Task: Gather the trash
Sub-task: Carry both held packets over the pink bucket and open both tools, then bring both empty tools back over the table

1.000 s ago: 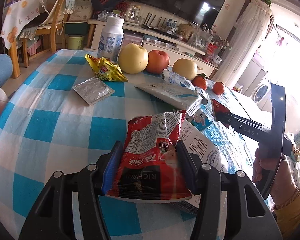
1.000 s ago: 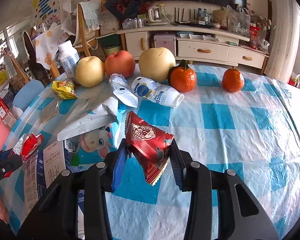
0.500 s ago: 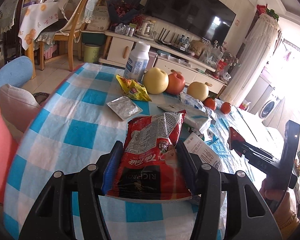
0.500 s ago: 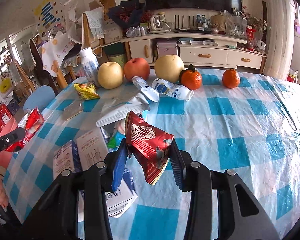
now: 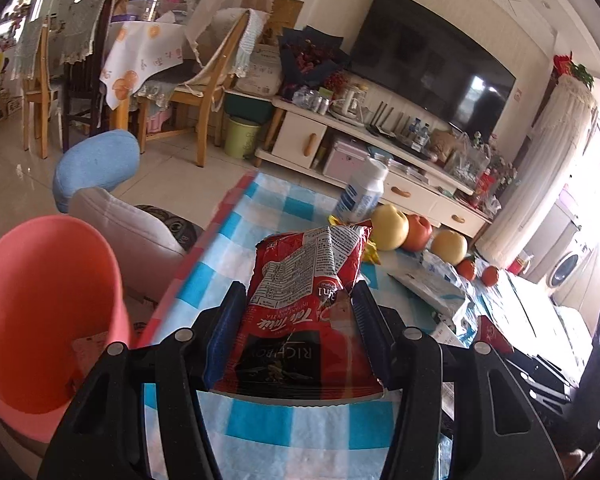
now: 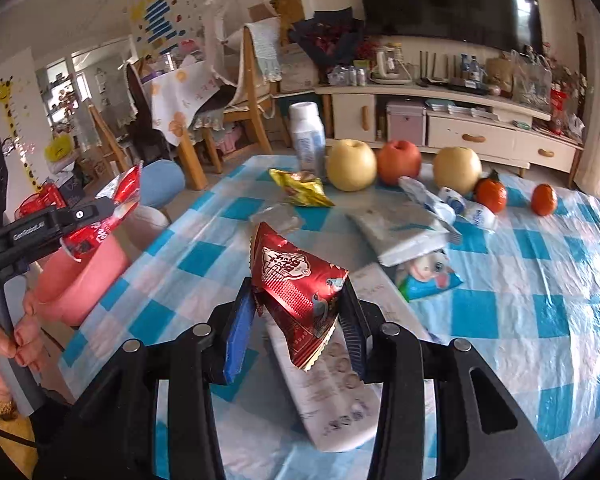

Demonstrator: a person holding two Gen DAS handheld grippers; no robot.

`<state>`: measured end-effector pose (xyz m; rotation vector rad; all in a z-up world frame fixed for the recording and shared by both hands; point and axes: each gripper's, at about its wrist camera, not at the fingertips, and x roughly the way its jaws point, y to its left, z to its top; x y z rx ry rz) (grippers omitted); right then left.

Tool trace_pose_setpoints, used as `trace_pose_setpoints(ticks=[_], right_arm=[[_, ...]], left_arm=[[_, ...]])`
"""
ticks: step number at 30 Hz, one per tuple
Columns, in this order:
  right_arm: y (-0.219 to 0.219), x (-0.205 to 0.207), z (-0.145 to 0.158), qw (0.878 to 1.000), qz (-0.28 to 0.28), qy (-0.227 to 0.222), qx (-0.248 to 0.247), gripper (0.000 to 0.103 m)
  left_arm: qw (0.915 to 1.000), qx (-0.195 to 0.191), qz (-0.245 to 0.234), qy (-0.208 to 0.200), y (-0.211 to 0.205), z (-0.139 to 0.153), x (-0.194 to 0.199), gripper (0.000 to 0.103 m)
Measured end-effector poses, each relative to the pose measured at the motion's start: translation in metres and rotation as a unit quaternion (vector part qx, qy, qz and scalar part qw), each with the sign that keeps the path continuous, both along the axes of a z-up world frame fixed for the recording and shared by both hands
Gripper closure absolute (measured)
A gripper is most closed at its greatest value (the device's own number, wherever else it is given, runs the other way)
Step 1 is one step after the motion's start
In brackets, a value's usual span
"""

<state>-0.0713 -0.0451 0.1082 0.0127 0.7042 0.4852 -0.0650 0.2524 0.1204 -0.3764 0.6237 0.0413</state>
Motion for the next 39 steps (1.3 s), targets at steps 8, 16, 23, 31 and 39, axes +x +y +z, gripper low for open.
trace_pose_setpoints(ticks=[8, 16, 23, 31, 39], right_arm=[[0.123, -0.016, 0.029, 0.992, 0.122, -0.031, 0.000, 0.060], [0.243, -0.021, 0.036, 0.971, 0.233, -0.055, -0.019, 0.059], [0.297, -0.007, 0.010, 0.968, 0.250, -0.021, -0.018, 0.036], [0.244, -0.008, 0.015, 0.985, 0.169, -0.030, 0.016, 0.010], [0.199, -0.020, 0.005, 0.990, 0.135, -0.037, -0.020, 0.008]], left_arm=[[0.9924, -0.014, 0.122, 0.005, 0.093, 0.004, -0.025, 0.046], [0.9702, -0.068, 0.231, 0.022, 0.175, -0.011, -0.054, 0.046], [0.9485, -0.074, 0.307, 0.021, 0.211, -0.023, -0.074, 0.019], [0.9450, -0.054, 0.322, -0.026, 0.202, -0.017, -0.076, 0.009], [0.9574, -0.017, 0.278, -0.075, 0.168, -0.005, -0.062, 0.008]])
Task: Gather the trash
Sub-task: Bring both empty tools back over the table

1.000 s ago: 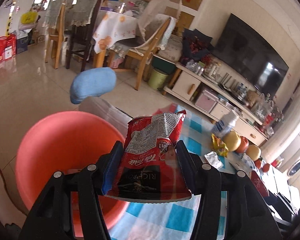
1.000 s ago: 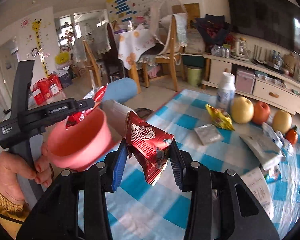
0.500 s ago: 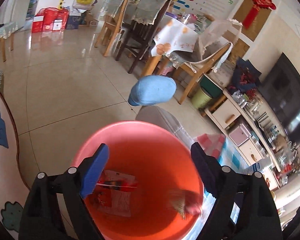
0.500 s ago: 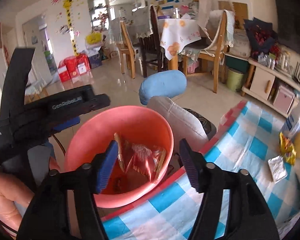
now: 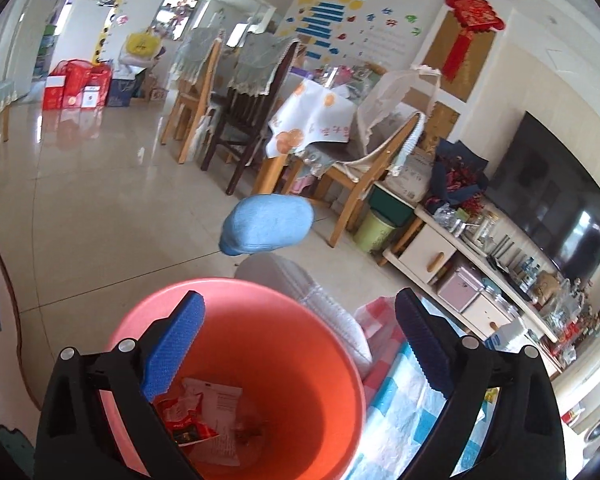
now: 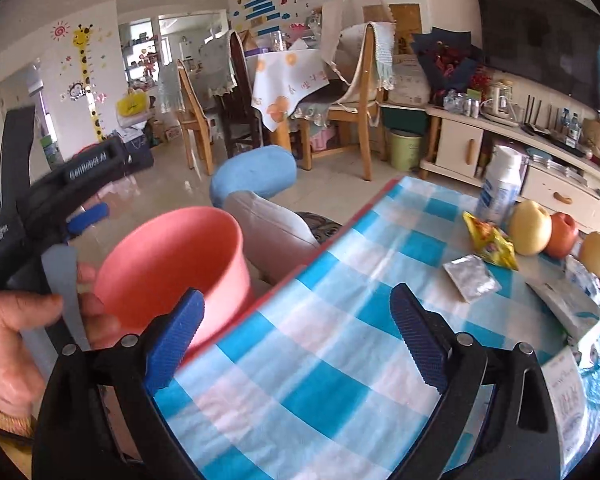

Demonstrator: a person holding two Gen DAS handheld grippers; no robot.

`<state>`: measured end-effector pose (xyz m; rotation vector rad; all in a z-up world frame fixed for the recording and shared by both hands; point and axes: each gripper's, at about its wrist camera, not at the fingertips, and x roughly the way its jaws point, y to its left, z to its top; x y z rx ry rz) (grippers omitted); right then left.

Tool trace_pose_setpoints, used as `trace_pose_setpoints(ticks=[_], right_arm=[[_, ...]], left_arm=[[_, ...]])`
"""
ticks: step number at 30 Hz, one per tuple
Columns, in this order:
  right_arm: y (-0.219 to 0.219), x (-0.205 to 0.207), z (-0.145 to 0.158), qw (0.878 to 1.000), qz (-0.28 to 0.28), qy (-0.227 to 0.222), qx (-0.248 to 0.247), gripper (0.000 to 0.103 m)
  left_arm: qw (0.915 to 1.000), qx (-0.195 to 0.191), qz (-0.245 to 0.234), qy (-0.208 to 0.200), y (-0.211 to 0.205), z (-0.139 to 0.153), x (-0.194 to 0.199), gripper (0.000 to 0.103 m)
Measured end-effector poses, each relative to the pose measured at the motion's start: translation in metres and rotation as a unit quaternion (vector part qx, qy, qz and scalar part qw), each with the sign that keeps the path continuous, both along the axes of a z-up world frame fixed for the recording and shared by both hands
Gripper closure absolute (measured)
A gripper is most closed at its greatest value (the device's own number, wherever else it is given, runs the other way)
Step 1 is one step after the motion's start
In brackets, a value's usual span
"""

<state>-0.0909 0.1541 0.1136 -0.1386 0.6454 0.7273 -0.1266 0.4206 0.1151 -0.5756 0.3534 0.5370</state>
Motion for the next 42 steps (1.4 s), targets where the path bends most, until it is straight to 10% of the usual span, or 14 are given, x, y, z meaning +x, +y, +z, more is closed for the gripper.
trace_pose_setpoints(ticks=[12, 42], right_arm=[[-0.071, -0.014, -0.006, 0.999, -0.038, -0.016, -0.009, 0.004], [-0.188, -0.022, -0.018, 0.994, -0.101, -0.017, -0.028, 0.004]], left_arm=[[0.9840, 0.137, -0.112, 0.023, -0.081, 0.025, 0.029, 0.008], [0.9313, 0.196, -0.295, 0.083, -0.227, -0.007, 0.077, 0.008]])
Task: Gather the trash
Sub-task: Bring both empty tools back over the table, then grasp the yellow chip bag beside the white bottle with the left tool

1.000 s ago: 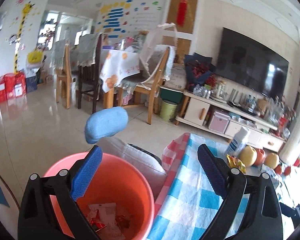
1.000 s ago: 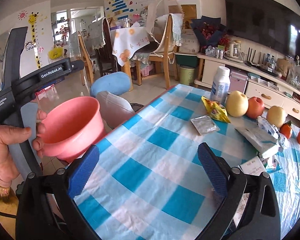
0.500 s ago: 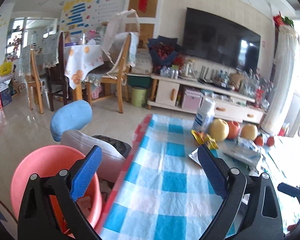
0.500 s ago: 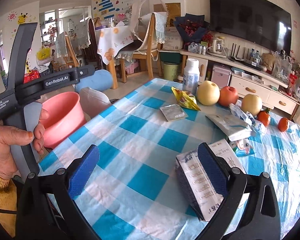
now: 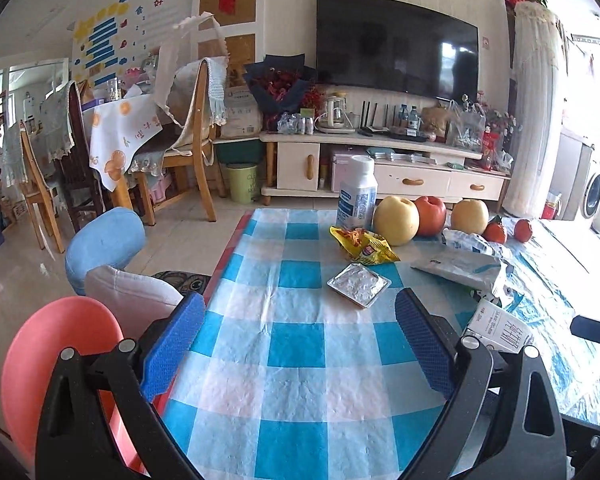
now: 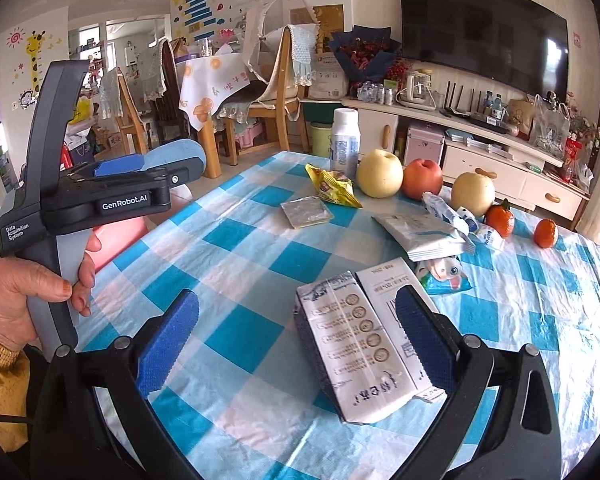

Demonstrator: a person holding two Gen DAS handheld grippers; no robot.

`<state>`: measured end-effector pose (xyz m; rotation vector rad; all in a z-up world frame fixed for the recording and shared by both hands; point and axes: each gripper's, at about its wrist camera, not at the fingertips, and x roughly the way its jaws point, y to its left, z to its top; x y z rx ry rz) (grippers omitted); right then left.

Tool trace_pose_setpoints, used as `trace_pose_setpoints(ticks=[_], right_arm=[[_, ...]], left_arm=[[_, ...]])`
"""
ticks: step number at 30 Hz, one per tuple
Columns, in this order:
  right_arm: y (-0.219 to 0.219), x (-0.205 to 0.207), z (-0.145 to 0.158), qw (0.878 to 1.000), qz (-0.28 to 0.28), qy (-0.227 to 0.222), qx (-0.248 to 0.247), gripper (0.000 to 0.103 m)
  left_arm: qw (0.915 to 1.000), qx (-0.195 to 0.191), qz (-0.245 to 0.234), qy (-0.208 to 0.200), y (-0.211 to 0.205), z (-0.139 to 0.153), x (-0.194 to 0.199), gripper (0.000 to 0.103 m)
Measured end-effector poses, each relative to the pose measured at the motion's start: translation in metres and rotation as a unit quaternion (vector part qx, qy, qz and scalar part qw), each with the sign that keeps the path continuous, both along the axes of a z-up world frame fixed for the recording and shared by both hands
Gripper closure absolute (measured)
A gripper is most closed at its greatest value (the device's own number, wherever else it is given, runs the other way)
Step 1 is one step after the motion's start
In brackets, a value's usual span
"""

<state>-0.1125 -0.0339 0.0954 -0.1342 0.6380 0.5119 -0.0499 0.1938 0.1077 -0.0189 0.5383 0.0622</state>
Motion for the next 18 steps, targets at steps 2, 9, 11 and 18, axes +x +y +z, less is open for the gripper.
trace_pose_setpoints(ticks=[2, 9, 11, 18], right_arm=[[-0.005, 0.000, -0.002, 1.000, -0.001, -0.001, -0.007, 0.004], [-0.027, 0.003, -0.007, 0.999, -0.022, 0.004, -0.024, 0.004], [-0.037, 0.008, -0.008, 0.999, -0.032, 0.010, -0.017, 0.004], [-0.072, 0.027, -0.012, 0.997, -0.068, 0.040, 0.008, 0.004]], left_arm=[[0.9999, -0.004, -0.008, 0.007, -0.004, -0.003, 0.002, 0.008], [0.9995, -0.013, -0.016, 0.023, -0.017, -0.009, 0.011, 0.008], [0.9990, -0.025, -0.021, 0.029, -0.020, -0.011, 0.015, 0.008], [0.9937, -0.091, -0.041, 0.050, -0.035, -0.018, 0.044, 0.008]])
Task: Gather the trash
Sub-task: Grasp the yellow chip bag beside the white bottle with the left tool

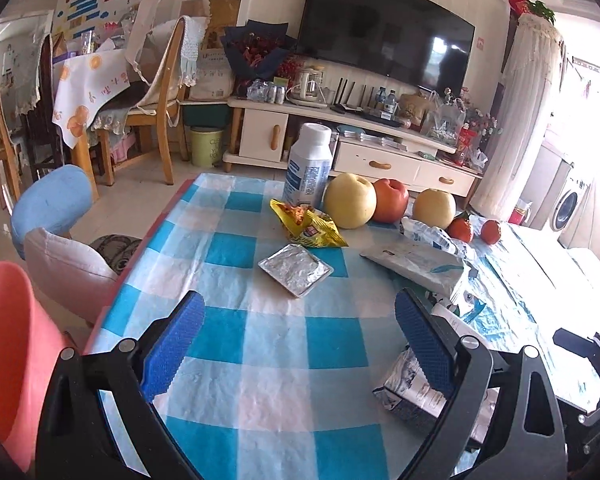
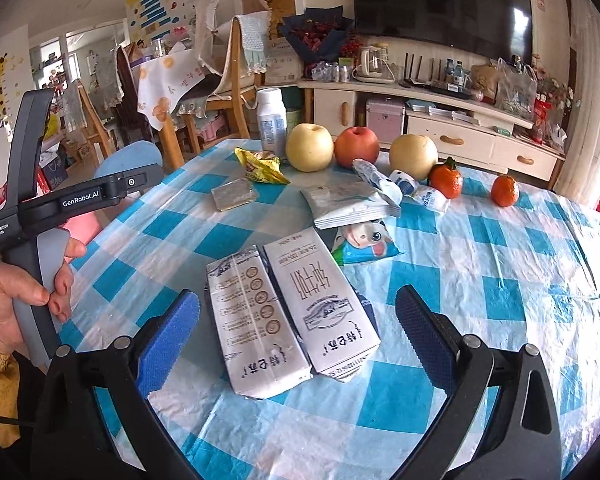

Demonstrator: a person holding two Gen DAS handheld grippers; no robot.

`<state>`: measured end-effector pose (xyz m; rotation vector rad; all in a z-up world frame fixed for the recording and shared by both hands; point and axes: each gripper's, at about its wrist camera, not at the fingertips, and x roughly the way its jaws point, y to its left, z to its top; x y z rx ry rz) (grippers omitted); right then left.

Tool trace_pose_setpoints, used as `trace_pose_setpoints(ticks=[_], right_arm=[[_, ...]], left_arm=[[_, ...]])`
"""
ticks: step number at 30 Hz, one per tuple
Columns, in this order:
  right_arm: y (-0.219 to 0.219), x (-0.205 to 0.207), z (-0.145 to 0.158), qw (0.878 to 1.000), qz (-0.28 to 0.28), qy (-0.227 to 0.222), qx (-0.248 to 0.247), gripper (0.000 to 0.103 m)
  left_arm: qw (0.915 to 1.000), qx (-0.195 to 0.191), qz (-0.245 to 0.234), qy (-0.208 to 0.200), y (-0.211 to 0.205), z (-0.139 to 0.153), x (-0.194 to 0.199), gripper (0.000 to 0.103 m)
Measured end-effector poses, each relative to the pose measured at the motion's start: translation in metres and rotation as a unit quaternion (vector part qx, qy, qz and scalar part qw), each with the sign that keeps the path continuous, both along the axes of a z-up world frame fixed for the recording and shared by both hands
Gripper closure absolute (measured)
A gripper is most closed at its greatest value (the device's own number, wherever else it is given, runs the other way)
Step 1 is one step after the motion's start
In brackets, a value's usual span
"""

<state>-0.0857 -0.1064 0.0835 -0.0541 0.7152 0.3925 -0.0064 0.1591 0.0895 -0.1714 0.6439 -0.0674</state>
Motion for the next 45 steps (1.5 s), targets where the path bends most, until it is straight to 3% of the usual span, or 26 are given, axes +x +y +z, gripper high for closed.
trace_pose_setpoints(ticks=[7, 14, 20, 21, 23, 25, 26, 34, 41, 45], right_arm=[[-0.016, 0.014, 0.003, 1.000, 0.000, 0.010, 0.014, 0.004], [-0.032, 0.026, 0.003, 0.999, 0.004, 0.025, 0.034, 0.004], [-0.042, 0.035, 0.000, 0.997, 0.011, 0.046, 0.066, 0.004], [-0.043, 0.035, -0.001, 0.996, 0.013, 0.048, 0.068, 0.004], [-0.043, 0.036, -0.001, 0.996, 0.016, 0.050, 0.073, 0.004], [-0.044, 0.036, -0.001, 0.995, 0.019, 0.053, 0.076, 0.004], [-0.045, 0.036, -0.001, 0.995, 0.020, 0.054, 0.078, 0.004], [-0.051, 0.038, -0.006, 0.994, 0.019, 0.074, 0.081, 0.004], [-0.050, 0.040, -0.021, 0.988, 0.040, 0.121, 0.084, 0.004], [-0.050, 0.037, -0.027, 0.989, 0.042, 0.126, 0.062, 0.004]], left_arm=[[0.9994, -0.012, -0.009, 0.031, -0.030, -0.015, 0.068, 0.008], [0.9948, -0.068, 0.029, 0.070, -0.032, -0.038, 0.154, 0.008], [0.9886, -0.074, 0.064, 0.114, -0.028, -0.059, 0.201, 0.009], [0.9879, -0.071, 0.067, 0.121, -0.029, -0.062, 0.206, 0.010], [0.9858, -0.060, 0.079, 0.136, -0.029, -0.068, 0.215, 0.027], [0.9841, -0.058, 0.083, 0.146, -0.028, -0.073, 0.221, 0.037], [0.9832, -0.056, 0.084, 0.152, -0.027, -0.077, 0.224, 0.043], [0.9867, -0.037, 0.063, 0.145, -0.041, -0.078, 0.209, 0.055], [0.9897, -0.020, 0.000, 0.142, -0.072, -0.075, 0.161, 0.058], [0.9893, -0.018, -0.033, 0.141, -0.088, -0.073, 0.128, 0.058]])
